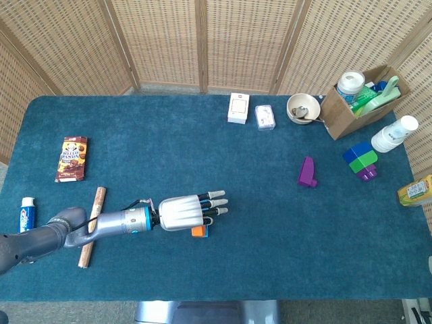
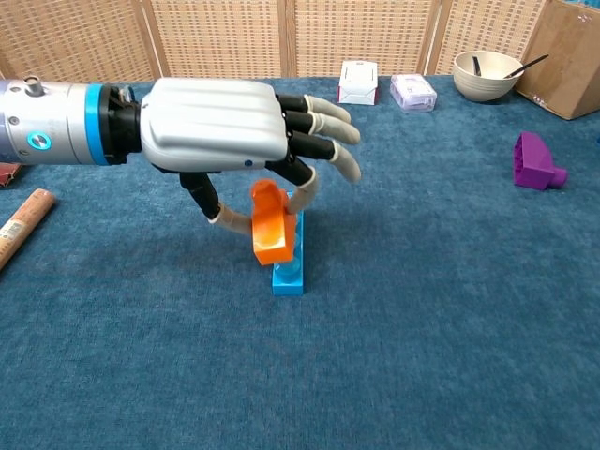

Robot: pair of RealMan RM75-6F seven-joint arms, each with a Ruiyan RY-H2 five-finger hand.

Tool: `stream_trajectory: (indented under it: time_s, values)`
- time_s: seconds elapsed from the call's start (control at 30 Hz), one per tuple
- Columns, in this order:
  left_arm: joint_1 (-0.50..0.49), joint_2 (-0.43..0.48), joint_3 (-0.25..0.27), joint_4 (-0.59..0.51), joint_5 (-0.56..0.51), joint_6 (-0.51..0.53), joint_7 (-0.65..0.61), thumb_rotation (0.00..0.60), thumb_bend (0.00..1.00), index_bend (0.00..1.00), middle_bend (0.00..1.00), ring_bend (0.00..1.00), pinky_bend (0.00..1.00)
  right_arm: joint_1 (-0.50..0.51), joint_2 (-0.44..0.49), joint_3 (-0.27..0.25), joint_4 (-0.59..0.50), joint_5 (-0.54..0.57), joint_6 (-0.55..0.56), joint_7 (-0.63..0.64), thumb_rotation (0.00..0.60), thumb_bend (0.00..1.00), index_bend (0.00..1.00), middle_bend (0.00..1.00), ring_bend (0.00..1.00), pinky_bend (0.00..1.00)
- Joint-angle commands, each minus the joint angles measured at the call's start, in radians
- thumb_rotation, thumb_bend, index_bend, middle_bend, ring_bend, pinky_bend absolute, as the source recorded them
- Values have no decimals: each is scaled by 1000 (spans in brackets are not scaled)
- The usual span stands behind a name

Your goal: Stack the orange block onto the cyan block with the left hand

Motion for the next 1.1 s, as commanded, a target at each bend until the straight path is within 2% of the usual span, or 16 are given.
stream_trajectory:
  time_s: [0.03, 1.1]
  values:
    - [-7, -7, 2, 6, 4, -8, 4, 600, 333, 551, 182, 76, 49, -2, 0, 0, 2, 1, 1, 3, 600, 323, 401, 392, 323, 400]
    - [-55, -46, 18, 40, -11, -62, 1, 600, 333, 556, 175, 69, 40, -17, -4, 4, 26, 13, -4, 28, 600, 322, 396, 392, 323, 401]
